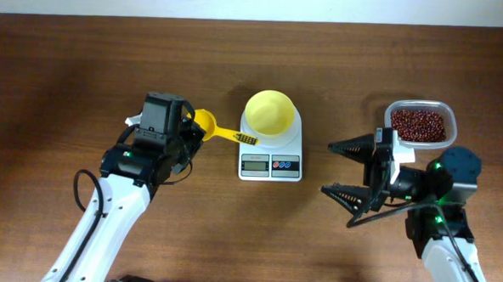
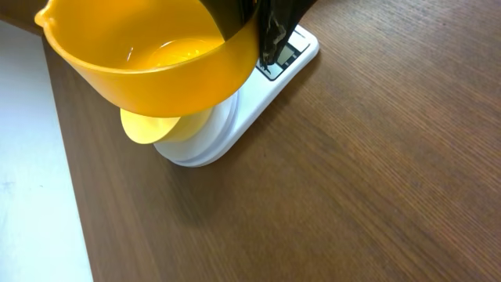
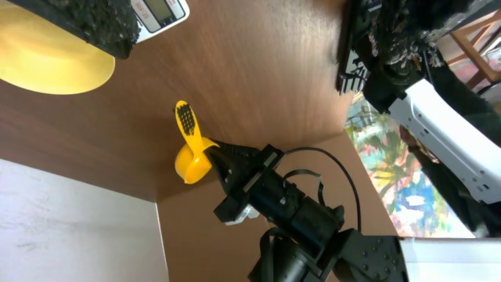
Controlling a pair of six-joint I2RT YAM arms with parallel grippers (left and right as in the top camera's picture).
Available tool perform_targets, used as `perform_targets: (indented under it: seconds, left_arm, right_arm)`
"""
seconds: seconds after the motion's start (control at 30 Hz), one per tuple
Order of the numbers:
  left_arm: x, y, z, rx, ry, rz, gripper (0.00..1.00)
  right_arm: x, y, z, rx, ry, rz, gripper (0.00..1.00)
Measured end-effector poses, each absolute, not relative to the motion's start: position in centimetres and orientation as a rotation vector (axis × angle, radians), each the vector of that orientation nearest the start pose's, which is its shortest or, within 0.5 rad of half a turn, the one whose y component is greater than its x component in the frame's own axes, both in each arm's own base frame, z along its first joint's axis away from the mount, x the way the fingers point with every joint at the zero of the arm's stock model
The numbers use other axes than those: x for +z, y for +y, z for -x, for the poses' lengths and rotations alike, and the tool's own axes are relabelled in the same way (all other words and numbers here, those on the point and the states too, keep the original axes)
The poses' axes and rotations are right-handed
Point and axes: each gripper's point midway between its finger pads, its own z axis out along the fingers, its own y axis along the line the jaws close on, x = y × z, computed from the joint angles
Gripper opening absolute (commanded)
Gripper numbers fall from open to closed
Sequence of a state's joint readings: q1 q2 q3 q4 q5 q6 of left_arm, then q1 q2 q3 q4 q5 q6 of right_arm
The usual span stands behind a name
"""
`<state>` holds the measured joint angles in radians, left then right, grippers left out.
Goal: Scoop item into bowl and weigh 50g on scale
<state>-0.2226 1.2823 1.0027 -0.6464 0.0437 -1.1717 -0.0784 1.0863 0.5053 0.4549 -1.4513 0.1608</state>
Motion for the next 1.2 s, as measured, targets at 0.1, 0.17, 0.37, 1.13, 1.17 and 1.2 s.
perform_targets:
  seconds: [0.1, 0.17, 0.37, 1.13, 1.17, 1.2]
  left_arm:
    - [16.0, -8.3, -33.5, -0.604, 2.329, 1.175, 0.0]
    - [16.0, -8.3, -33.5, -0.604, 2.329, 1.177, 0.0]
    - [16.2, -9.5, -33.2, -0.695, 2.341, 1.217, 0.0]
    - [16.2, -16.7, -32.0, -0.907, 2.476, 1.059, 0.0]
    - [16.1, -17.1, -32.1, -0.912, 2.48, 1.047, 0.0]
    - [15.6, -17.4, -32.1, -0.904, 2.496, 1.046, 0.0]
  right_arm:
    - [25.8, 15.5, -25.3, 1.241, 1.47, 0.891, 0.99]
    - [25.8, 15.7, -27.0, 1.267, 1.552, 0.751, 0.99]
    - [25.0, 18.6, -30.4, 1.443, 1.741, 0.464, 0.99]
    - [19.9, 25.6, -29.9, 1.493, 1.949, 0.342, 0.33]
    - [19.7, 25.6, -29.9, 1.493, 1.96, 0.336, 0.32]
    - [19.4, 25.6, -29.8, 1.495, 1.976, 0.329, 0.31]
